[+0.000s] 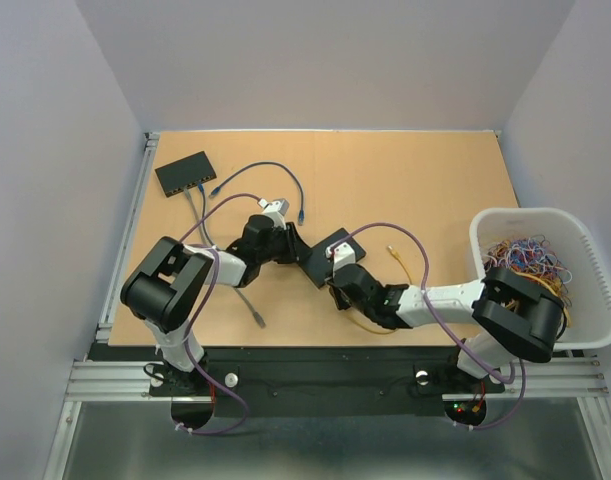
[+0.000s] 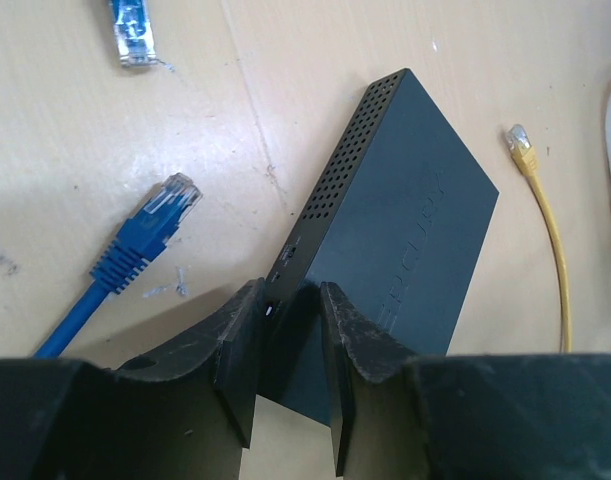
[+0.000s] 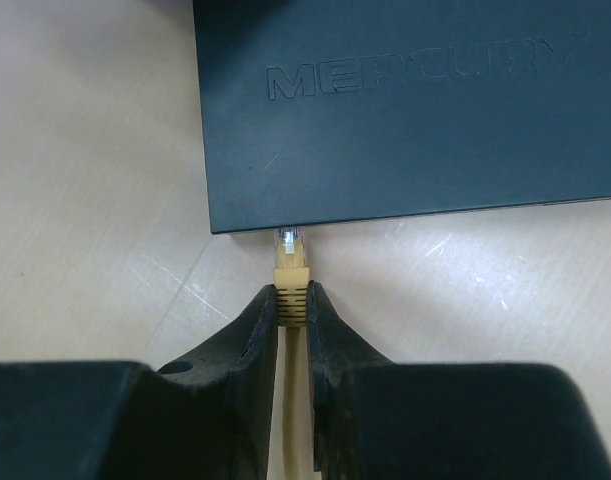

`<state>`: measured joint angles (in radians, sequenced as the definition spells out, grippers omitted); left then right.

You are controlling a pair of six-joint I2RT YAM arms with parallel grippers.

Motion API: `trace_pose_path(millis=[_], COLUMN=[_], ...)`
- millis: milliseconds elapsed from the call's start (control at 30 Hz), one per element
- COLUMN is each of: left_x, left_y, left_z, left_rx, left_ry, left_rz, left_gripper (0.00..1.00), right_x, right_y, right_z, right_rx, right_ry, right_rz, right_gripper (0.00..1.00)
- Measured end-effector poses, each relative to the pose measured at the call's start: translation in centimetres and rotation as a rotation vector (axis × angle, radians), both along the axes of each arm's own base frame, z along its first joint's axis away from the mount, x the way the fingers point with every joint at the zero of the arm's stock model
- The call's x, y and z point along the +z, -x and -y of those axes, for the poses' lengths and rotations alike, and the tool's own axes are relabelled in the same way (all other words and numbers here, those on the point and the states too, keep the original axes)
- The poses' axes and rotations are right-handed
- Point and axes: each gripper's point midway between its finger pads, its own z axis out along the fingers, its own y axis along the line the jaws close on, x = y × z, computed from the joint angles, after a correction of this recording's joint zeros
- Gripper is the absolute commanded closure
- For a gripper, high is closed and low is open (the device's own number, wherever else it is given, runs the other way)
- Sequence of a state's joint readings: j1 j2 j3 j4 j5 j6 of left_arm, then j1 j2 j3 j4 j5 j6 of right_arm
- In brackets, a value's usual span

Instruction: Insert the plug into the switch port

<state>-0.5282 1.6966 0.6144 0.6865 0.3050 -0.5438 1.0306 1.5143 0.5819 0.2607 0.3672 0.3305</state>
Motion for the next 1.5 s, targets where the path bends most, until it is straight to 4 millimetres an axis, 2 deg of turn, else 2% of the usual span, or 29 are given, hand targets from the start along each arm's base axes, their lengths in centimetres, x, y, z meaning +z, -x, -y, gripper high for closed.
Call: trace_pose_path(millis=[233, 567, 867, 1200, 1333, 1500], left_x=[0.0, 0.0, -0.3, -0.4, -0.5, -0.5], left_y=[0.2, 0.6, 5.1, 10.0, 11.1, 11.6], left_z=[0.7, 1.1, 0.4, -2.7, -3.7, -4.1], left_rx=[-0.028, -0.034, -0.015, 0.028, 0.058, 0.093], left_ry=[0.012, 0.006, -0.017, 0.008, 0.007, 0.014], left_rz=[0.004, 0.011, 0.041, 0.013, 0.008, 0.005], left_gripper=[0.62, 0.62, 0.62, 0.62, 0.62, 0.62], right_x=[0.1, -0.2, -0.5, -0.6, -0.7, -0.6], right_y=[-0.1, 0.2, 3.3, 7.8, 8.3, 8.3], right_z=[0.8, 0.9, 1.0, -1.4, -1.9, -2.1], right_rx=[0.013, 0.085, 0.186, 0.358, 0.39, 0.424], right_ry=[0.031, 0.072, 0.044, 0.013, 0.017, 0.036], right_rz=[0.036, 0.067, 0.053, 0.017, 0.016, 0.035], right_gripper=[1.0, 1.0, 0.99, 1.0, 0.99, 0.99])
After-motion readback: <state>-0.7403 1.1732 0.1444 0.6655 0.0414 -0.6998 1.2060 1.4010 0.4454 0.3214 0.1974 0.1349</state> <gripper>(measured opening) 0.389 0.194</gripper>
